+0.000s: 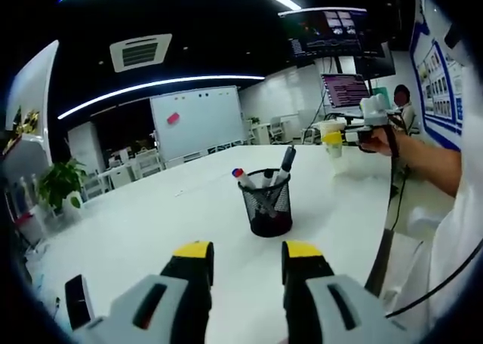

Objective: Place the scattered laser pointers and whiteboard markers into the pen holder and stack the scattered paper cups together

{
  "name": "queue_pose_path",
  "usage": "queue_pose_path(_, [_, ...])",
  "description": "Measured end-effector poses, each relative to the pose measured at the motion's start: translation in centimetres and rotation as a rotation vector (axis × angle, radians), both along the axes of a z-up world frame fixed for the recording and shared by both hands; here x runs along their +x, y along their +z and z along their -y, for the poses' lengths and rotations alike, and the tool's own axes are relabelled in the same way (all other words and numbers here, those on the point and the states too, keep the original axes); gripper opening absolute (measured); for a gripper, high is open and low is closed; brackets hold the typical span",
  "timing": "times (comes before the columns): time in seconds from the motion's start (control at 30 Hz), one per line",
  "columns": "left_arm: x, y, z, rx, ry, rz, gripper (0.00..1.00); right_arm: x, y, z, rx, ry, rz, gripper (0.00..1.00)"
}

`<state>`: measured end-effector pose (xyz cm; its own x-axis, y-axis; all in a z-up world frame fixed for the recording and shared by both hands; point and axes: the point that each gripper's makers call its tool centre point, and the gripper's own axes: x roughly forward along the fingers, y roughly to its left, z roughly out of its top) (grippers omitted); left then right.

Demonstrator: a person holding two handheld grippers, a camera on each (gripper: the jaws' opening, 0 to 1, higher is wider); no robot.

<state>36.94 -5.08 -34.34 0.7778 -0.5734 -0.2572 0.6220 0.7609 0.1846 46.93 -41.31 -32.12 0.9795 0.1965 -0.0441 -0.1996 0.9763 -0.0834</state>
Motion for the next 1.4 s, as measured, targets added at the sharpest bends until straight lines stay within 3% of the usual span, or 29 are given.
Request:
queue_pose_path(0.23, [0.3,0.1,-0.4,-0.012,0.021,-0.006,0.37,0.0,0.1,-2.3,-0.01,0.063,0.009,0.5])
queue_pose_path(0.67, [0.4,-0.2,-0.7,-0.017,0.031,-0.018,0.37,0.3,0.6,-5.6,0.042,0.123,0.015,0.5])
queue_pose_path(1.2, [0.4,-0.7,0.1,-0.018,0.001,-0.025,0.37,0.6,-2.2,-10.9,0.044,0.238,-0.049,0.5])
queue_pose_path(1.33, [0.3,-0.9,0.0,0.018,-0.001,-0.012,0.37,0.6,-3.2,-11.8,0.034,0.253,-0.072,0.5])
queue_pose_path(1.4, [-0.1,-0.7,0.4,-0.014,-0.015,-0.029,0.37,0.6,-3.2,-12.0,0.031,0.255,-0.072,0.5])
